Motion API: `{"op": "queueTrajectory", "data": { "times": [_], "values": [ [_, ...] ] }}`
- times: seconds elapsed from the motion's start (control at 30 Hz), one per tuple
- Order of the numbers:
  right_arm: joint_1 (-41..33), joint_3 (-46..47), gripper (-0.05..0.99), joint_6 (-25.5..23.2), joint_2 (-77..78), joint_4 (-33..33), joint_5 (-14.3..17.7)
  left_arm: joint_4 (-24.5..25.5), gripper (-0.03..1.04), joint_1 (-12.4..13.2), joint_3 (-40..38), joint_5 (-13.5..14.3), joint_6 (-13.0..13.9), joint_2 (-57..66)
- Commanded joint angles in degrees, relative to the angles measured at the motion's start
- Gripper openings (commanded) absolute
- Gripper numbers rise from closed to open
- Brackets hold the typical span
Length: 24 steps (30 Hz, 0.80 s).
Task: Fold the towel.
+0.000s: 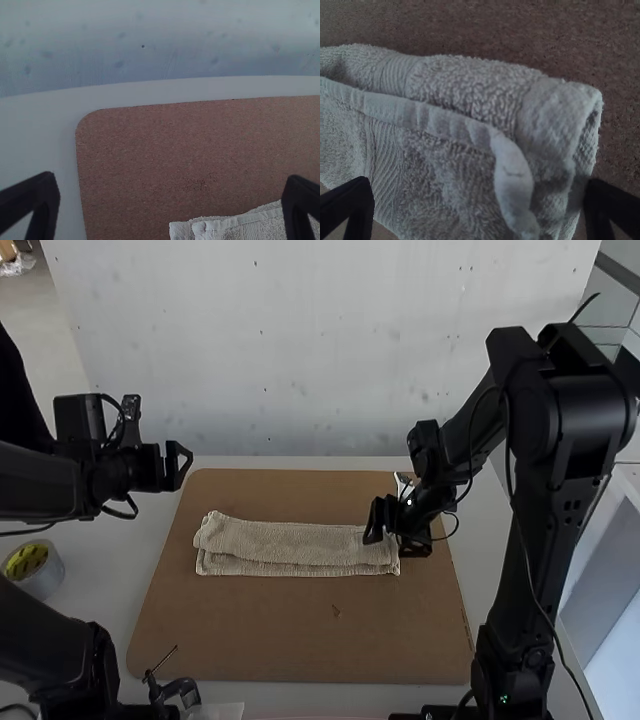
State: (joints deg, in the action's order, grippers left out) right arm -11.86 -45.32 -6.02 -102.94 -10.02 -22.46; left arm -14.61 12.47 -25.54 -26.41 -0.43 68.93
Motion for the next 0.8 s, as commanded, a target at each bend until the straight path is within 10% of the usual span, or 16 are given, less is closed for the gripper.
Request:
{"op": "queueTrajectory", "data": {
  "times": [0.0, 0.4, 0.77],
  "values": [
    [-1.8, -1.3, 0.88, -0.9, -2.4, 0.4, -1.1, -0.3, 1.01, 1.1, 0.3, -1.2, 1.0, -1.3],
    [-0.6, -1.6, 0.36, -1.9, -0.9, 0.9, -1.9, -0.5, 1.01, 2.1, 0.3, -1.4, 1.7, -1.1],
    [6.8, 0.9, 0.14, -0.9, 7.7, 0.4, -2.8, -0.6, 1.01, 2.0, 0.3, -1.4, 1.7, -1.1]
  ]
}}
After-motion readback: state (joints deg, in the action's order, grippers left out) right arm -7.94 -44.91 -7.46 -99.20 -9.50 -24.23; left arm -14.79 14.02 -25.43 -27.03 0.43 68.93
